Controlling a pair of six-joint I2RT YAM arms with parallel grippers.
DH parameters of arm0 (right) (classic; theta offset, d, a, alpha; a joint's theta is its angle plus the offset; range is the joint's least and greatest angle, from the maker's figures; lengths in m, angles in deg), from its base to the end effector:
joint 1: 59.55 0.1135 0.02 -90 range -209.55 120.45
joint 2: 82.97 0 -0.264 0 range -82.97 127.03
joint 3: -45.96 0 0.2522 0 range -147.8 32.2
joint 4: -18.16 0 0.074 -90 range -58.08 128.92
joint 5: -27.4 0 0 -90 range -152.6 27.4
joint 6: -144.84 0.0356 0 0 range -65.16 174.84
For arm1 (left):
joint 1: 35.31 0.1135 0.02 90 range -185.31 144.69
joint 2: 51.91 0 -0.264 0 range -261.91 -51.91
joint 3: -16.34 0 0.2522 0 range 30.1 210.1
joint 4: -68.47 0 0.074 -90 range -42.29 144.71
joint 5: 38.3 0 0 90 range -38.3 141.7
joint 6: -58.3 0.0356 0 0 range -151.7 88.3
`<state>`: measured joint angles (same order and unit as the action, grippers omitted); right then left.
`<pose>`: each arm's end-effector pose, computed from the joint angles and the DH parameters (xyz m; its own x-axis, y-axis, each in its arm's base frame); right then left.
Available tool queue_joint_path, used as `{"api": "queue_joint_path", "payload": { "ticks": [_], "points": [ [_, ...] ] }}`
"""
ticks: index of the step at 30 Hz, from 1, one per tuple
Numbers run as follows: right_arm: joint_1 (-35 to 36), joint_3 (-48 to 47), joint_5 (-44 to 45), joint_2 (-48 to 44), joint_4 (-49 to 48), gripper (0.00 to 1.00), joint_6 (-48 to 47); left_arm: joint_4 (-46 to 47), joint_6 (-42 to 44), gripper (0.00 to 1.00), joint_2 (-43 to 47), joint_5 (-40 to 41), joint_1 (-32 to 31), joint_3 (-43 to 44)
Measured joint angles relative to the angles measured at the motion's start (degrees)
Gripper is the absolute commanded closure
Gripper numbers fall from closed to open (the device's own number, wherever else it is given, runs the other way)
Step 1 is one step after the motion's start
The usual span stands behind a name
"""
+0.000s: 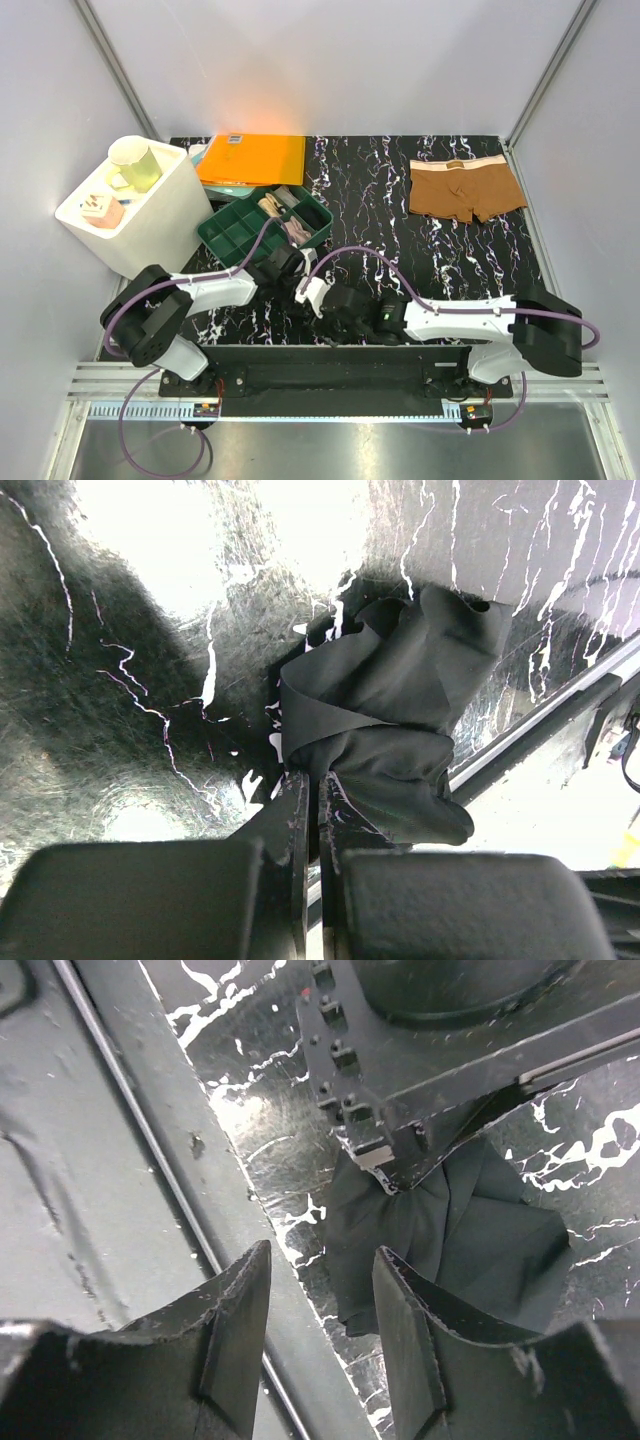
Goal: Roll the underwear
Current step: Roll the underwear to the center of the board.
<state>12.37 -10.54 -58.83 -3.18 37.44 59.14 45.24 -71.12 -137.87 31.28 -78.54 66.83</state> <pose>0.0908 0.2707 0.1995 -0.2793 -0.6146 -0.7377 -0.9152 0.4029 0.0109 0.1828 -0.1889 0.1388 -0.9724 0.0973 -0.2120 0.2026 0.8032 -0.5602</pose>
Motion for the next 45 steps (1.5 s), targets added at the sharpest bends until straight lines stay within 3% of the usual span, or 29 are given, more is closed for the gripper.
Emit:
{"api": "queue_joint_path", "payload": {
  "ticks": [18,25,27,28,31,35,38,42,45],
  "points": [
    [2.99,0.68,6.64,7.02,-1.01,0.53,1.81,-1.86,1.97,1.00,-0.04,-1.73,1.18,0.33],
    [4.48,0.20,9.60,9.33,-1.86,0.45,3.91,-2.84,2.60,1.00,-0.04,-1.92,1.36,0.66],
    [5.03,-0.13,10.80,9.90,-1.86,0.53,4.52,-2.95,2.82,1.00,-0.04,-1.99,1.40,0.70],
    [5.27,-0.31,11.61,10.23,-1.86,0.63,4.85,-3.02,2.97,1.00,-0.04,-2.03,1.42,0.74],
    [5.40,-1.11,14.10,11.54,-1.77,0.82,5.95,-3.17,3.26,1.00,-0.04,-2.14,1.57,0.76],
    [5.44,-2.43,15.80,13.29,-1.73,1.00,7.06,-3.37,3.48,1.00,-0.04,-2.34,1.75,0.76],
    [5.44,-3.41,15.85,14.23,-1.57,1.00,7.34,-3.50,3.52,1.00,0.09,-2.32,1.95,0.76],
    [5.33,-3.48,14.67,14.12,-1.73,1.00,7.74,-4.87,3.48,0.79,1.40,-2.23,2.47,0.74],
    [5.20,-3.02,12.11,13.20,-1.68,1.00,8.96,-6.16,3.34,0.69,4.09,-2.08,2.99,0.74]
  ]
}}
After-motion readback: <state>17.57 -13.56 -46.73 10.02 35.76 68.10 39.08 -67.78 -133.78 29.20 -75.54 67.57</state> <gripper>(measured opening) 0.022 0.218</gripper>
